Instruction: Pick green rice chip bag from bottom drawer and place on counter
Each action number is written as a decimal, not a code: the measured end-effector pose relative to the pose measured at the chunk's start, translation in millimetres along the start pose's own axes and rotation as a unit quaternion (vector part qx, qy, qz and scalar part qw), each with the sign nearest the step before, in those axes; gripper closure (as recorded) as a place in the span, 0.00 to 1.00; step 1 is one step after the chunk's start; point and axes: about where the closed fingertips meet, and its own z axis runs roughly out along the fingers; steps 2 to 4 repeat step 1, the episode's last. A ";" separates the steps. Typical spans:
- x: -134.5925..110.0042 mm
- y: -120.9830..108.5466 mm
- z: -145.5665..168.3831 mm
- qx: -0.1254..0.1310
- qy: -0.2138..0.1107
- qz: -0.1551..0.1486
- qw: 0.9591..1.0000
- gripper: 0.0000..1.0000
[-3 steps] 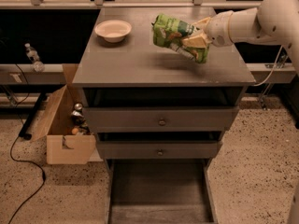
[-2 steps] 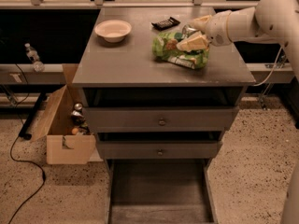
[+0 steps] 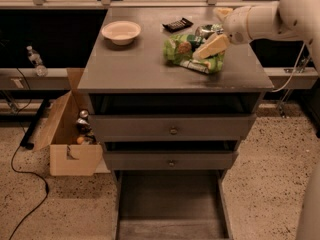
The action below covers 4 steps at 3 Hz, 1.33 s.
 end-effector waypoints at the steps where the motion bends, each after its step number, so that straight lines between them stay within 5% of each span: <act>1: -14.6 -13.8 -22.5 0.023 -0.011 -0.014 1.000 0.00; 4: -14.6 -13.8 -22.5 0.023 -0.011 -0.014 1.000 0.00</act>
Offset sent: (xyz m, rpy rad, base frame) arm 0.0000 0.0000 0.0000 0.0000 0.0000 0.0000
